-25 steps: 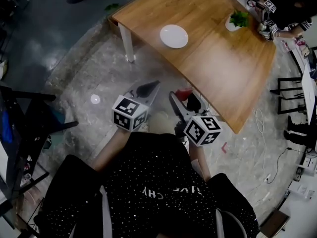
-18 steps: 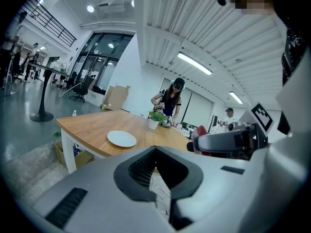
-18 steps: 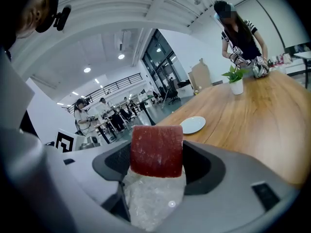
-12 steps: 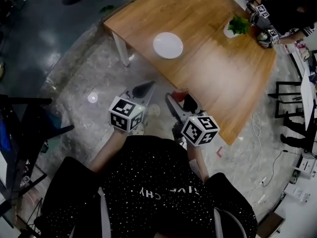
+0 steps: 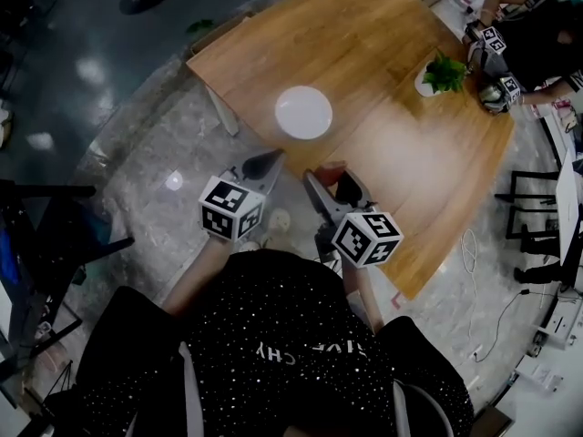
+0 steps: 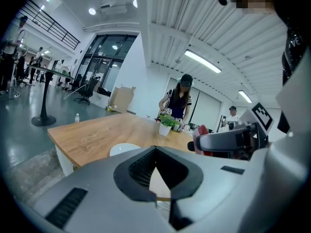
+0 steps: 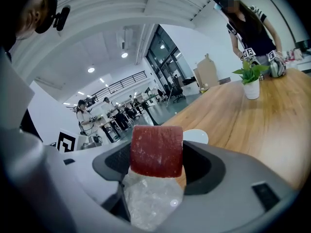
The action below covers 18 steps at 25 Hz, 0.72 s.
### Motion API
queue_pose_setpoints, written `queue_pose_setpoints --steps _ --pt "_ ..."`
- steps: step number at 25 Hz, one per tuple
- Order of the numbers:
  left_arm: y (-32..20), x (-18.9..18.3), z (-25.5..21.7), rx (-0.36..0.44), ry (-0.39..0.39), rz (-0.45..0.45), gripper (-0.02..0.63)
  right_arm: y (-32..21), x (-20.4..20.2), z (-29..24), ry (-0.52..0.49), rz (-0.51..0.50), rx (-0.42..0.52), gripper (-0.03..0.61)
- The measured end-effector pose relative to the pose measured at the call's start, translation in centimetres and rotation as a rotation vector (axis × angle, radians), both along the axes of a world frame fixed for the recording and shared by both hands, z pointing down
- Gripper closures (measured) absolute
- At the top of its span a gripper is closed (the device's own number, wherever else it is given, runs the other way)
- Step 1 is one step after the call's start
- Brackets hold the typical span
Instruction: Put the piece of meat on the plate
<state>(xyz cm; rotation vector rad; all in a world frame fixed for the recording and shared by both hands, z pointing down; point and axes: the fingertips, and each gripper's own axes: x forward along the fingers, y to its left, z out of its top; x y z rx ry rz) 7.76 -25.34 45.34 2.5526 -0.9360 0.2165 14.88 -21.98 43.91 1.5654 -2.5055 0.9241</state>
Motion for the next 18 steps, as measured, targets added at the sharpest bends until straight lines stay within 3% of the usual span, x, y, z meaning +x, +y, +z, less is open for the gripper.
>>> queue_pose_setpoints --steps 12,18 --pt "-4.0 2.9 1.2 -0.003 -0.059 -0.020 0.607 -3.5 3.1 1.4 -0.014 -0.008 -0.026 0.262" --pt "-4.9 2.8 1.0 0.027 -0.081 -0.099 0.607 -4.4 3.4 1.9 -0.023 -0.047 -0.029 0.262"
